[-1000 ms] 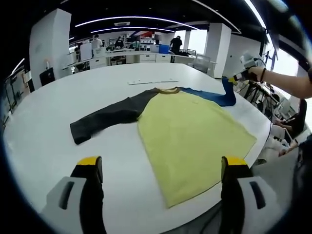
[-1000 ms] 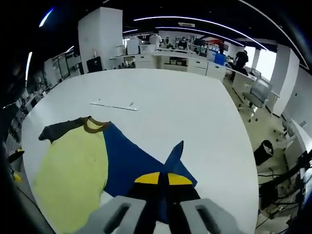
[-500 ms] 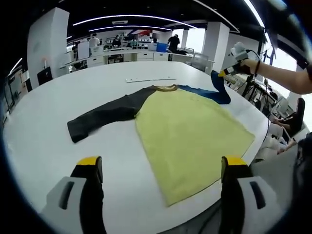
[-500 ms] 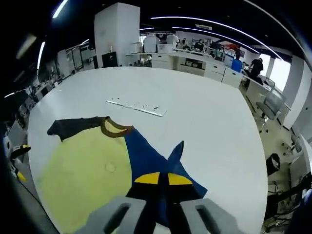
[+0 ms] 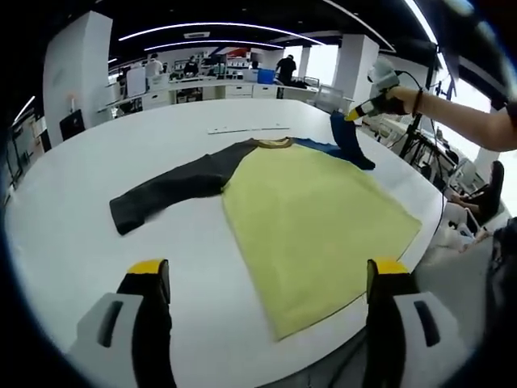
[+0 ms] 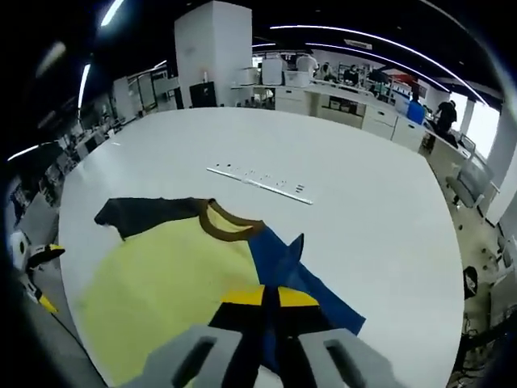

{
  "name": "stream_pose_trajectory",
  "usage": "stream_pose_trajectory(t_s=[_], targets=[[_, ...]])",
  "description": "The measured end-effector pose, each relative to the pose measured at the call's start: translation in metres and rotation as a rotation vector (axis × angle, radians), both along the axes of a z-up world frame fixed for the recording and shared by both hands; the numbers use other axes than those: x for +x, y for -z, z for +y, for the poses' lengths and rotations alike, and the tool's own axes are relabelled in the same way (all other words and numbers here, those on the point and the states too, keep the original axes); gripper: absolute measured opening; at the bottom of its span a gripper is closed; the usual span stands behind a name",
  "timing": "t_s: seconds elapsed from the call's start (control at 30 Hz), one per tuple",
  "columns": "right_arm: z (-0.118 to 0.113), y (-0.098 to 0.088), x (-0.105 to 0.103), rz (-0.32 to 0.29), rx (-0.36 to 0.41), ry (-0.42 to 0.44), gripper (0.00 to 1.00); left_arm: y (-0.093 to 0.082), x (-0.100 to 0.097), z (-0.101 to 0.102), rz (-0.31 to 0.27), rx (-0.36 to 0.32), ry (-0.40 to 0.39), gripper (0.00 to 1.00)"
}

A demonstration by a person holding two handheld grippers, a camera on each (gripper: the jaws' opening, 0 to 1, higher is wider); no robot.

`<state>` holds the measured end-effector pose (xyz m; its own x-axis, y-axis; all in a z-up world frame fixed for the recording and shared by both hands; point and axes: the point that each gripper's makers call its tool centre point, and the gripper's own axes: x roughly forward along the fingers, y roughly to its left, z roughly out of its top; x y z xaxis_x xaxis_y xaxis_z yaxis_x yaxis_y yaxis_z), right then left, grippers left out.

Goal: Fold the garment on the visible template until the final outline fits inside the template.

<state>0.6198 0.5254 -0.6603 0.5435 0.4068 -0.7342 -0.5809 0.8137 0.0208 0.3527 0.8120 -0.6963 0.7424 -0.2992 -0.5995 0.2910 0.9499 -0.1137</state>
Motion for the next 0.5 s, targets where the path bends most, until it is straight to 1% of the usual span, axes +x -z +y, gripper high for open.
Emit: stream_pose_trajectory(t_s=[0.13,0.17,0.37,0.5], targets=[[0.019,0.0,-0.002,0.005,0.003,-0.03,0.0,0.0,0.0,0.0,0.001,0.001,0.001,0.99],[0.021,0.0,-0.003,0.006,0.004,-0.034,0.0,0.001,0.0,0.0,0.002,0.002,0.001,0.99],[0.05,-0.001,-0.007,0.015,0.029,-0.069,0.0,0.002,-0.001,0.0,0.007,0.006,0.007,0.99],[0.067,0.0,-0.008,0.019,0.028,-0.096,0.0,0.001,-0.001,-0.001,0.007,0.007,0.009,0.99]])
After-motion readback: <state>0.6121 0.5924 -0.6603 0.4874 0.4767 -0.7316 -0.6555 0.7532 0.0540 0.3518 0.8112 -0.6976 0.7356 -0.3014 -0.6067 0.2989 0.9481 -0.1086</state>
